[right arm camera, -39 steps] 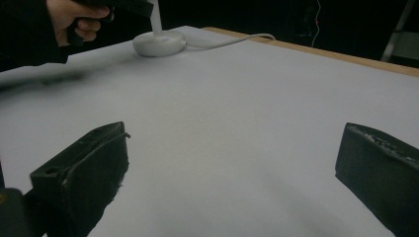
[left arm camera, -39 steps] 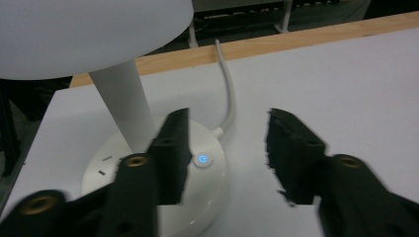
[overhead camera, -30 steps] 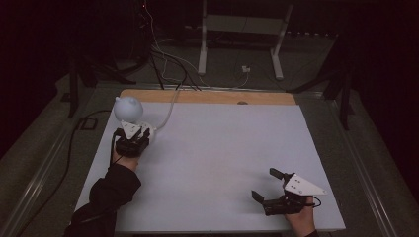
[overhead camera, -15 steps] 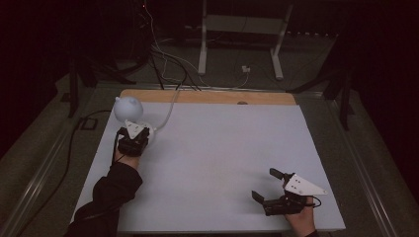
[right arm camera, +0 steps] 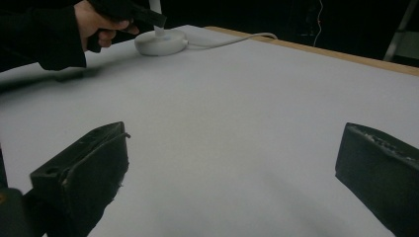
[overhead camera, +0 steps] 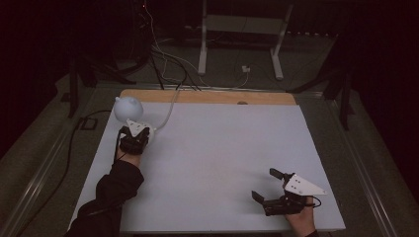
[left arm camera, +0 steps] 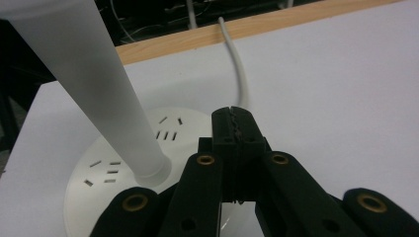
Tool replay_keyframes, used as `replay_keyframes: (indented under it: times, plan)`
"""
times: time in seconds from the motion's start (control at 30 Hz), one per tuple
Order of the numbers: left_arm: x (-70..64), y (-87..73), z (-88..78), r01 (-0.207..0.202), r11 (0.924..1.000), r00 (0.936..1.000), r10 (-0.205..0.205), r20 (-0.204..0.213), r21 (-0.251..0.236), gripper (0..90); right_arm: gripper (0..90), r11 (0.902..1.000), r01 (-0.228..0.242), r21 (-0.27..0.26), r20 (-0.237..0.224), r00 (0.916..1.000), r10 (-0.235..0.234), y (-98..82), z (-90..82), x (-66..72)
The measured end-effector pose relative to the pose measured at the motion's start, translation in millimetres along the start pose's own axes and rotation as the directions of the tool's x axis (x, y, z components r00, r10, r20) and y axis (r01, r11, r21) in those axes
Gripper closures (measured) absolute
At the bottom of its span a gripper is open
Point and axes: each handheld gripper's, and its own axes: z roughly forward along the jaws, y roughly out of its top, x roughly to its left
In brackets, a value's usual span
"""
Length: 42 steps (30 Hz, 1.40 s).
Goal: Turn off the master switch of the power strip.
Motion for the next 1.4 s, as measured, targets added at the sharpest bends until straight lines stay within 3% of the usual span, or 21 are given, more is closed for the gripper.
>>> replay_keyframes:
  times: [0.2,0.53,0.6,1.1,1.23,1.37,1.4]
  plan:
    - [1.3,-2.7,7.3,-0.009,0.9999,0.9993,0.009,-0.037,0.005,90.0,0.0,1.0,-0.001,0.003,-0.002,1.0,0.001,-0.3,0.4,-0.1]
    - [2.6,-8.4,16.0,-0.023,0.9996,0.9989,0.024,-0.04,0.013,90.0,0.0,1.0,-0.001,0.002,-0.003,1.0,0.001,-0.2,0.1,-0.2]
    - [2.6,-8.9,17.0,-0.019,0.9997,0.9995,0.02,-0.025,0.015,90.0,0.0,1.0,-0.001,0.001,-0.004,1.0,0.001,-0.1,0.0,-0.2]
    - [-1.8,-11.1,20.6,-0.047,0.998,0.9975,0.049,-0.05,0.043,90.0,0.0,1.0,-0.002,-0.001,-0.003,1.0,0.002,0.1,-0.6,-0.2]
    - [-6.1,-10.6,21.1,-0.064,0.9968,0.9949,0.067,-0.075,0.048,90.0,0.0,1.0,0.0,0.001,-0.003,1.0,0.0,0.1,0.0,0.0]
    - [-4.0,-11.0,20.9,-0.043,0.998,0.996,0.046,-0.076,0.047,90.0,0.0,1.0,0.003,-0.001,-0.001,1.0,-0.003,0.3,-0.3,0.3]
    - [-4.0,-11.2,20.9,-0.053,0.9976,0.9955,0.057,-0.075,0.045,90.0,0.0,1.0,0.002,-0.002,-0.001,1.0,-0.002,0.3,-0.5,0.3]
